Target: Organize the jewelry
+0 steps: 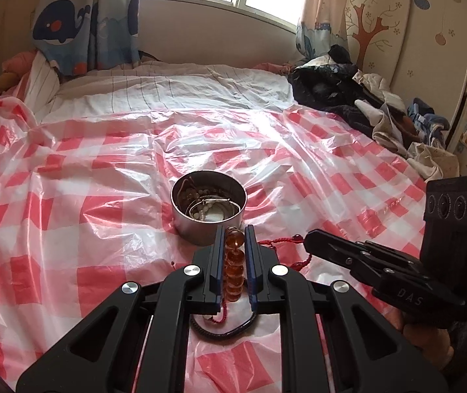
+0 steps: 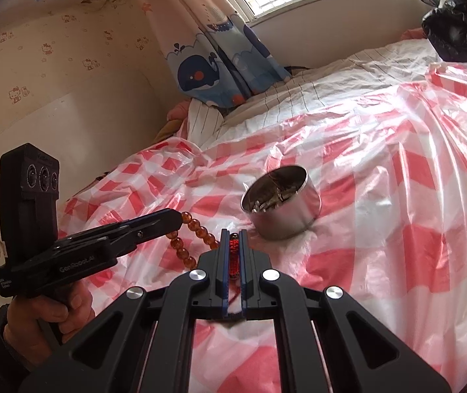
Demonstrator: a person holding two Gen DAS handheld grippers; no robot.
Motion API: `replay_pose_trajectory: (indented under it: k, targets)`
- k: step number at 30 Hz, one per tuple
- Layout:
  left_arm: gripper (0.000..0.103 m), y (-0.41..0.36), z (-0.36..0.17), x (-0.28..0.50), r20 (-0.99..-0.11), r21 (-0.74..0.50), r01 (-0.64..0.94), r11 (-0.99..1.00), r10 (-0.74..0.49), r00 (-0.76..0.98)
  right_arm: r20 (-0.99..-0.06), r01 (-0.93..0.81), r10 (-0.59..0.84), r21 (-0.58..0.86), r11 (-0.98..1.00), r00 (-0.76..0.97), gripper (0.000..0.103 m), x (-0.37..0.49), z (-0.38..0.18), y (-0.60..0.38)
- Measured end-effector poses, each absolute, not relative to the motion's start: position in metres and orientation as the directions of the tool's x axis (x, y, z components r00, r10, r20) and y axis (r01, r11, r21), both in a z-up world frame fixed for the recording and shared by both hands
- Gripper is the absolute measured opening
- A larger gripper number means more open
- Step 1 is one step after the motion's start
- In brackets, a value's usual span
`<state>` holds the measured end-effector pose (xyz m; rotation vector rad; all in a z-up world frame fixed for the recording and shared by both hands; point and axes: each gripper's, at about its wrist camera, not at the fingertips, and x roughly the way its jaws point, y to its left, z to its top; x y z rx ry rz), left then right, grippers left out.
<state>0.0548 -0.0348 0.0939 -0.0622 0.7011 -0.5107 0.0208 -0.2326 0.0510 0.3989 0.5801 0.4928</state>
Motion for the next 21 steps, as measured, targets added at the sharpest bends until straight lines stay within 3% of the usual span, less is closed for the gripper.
replay_pose_trajectory:
  k: [16,18,19,20,21]
  targets:
    - [0.011,-0.049,0.124,0.122,-0.540,-0.329,0.446,0.832,-0.553,0.635,-0.398,-0.351,0.537,0.451,0.821,0.744,0.006,0.083,0.081,-0.231]
    - [0.012,-0.053,0.115,0.139,-0.563,-0.324,0.417,0.849,-0.528,0.636,-0.412,-0.355,0.533,0.435,0.828,0.739,0.006,0.099,0.082,-0.225]
    - [0.021,-0.058,0.103,0.154,-0.616,-0.310,0.397,0.864,-0.501,0.608,-0.464,-0.342,0.509,0.398,0.851,0.725,0.009,0.113,0.078,-0.219]
    - [0.026,-0.061,0.090,0.166,-0.668,-0.299,0.374,0.878,-0.473,0.575,-0.536,-0.313,0.461,0.348,0.884,0.707,0.026,0.126,0.070,-0.212]
    - [0.027,-0.061,0.078,0.175,-0.699,-0.290,0.346,0.892,-0.444,0.561,-0.581,-0.286,0.421,0.313,0.906,0.696,0.033,0.136,0.063,-0.209]
